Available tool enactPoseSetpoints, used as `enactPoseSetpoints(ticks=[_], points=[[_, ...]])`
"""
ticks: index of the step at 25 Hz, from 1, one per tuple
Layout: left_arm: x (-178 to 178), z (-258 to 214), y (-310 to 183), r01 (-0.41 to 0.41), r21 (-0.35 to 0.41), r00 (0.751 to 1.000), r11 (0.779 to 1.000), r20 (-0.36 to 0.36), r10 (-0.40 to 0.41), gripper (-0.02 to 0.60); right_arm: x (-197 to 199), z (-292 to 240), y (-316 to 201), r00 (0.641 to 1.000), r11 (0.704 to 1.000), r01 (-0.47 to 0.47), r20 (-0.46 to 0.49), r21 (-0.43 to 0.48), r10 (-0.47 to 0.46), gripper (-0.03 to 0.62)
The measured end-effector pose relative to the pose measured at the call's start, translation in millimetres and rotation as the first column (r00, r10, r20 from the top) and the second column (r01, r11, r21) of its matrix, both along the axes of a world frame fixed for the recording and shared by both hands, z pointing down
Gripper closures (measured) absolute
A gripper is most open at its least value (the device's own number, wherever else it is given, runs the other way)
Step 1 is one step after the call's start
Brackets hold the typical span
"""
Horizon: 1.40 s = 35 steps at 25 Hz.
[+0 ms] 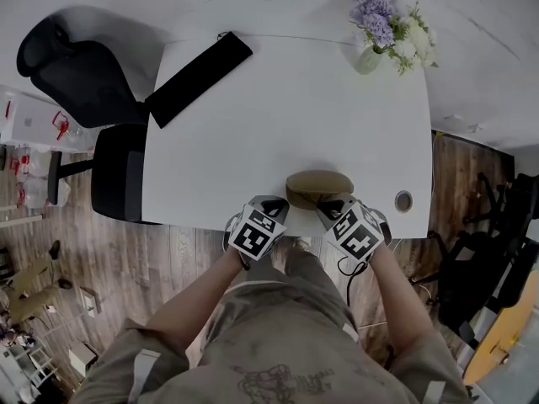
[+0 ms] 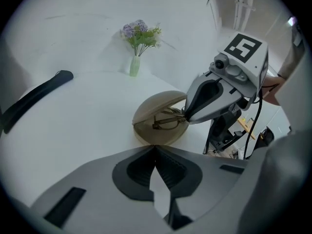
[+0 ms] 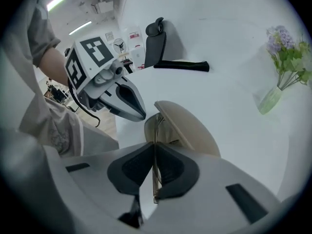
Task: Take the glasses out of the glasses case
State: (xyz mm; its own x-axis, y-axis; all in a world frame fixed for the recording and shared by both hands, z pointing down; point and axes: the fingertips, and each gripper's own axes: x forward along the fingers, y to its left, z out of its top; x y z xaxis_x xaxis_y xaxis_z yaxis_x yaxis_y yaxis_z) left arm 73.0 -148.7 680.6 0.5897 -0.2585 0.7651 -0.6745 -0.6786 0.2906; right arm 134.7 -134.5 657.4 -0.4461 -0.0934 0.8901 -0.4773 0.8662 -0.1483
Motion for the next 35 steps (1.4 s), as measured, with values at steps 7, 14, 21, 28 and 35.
enactPoseSetpoints(ticks=[7, 14, 21, 28, 35], points=[[-10, -27, 0, 0.005, 0.019, 1.000, 1.000, -0.017, -0.005, 0.566, 5, -35, 25, 1.000, 0.999, -0.002, 0.002, -0.051, 0.002, 0.553], [-22, -88, -14, 0.024, 0.125, 0.998, 0.992, -0.068, -0.015, 0.566, 1, -111, 15, 0.992, 0.992, -0.097, 0.092, 0.077, 0.090, 0.553], [-34, -176, -42, 0.057, 0.300, 0.989, 0.952, -0.146, -0.013, 0.566, -3, -202, -18, 0.954, 0.929, -0.232, 0.256, 0.289, 0.158, 0.553], [-40, -278, -69, 0.074, 0.492, 0.979, 0.867, -0.203, 0.032, 0.566, -12, -310, -39, 0.874, 0.798, -0.370, 0.469, 0.475, 0.126, 0.553], [-44, -376, -70, 0.102, 0.674, 0.968, 0.731, -0.237, 0.084, 0.566, -11, -407, -32, 0.780, 0.636, -0.508, 0.624, 0.582, 0.052, 0.553]])
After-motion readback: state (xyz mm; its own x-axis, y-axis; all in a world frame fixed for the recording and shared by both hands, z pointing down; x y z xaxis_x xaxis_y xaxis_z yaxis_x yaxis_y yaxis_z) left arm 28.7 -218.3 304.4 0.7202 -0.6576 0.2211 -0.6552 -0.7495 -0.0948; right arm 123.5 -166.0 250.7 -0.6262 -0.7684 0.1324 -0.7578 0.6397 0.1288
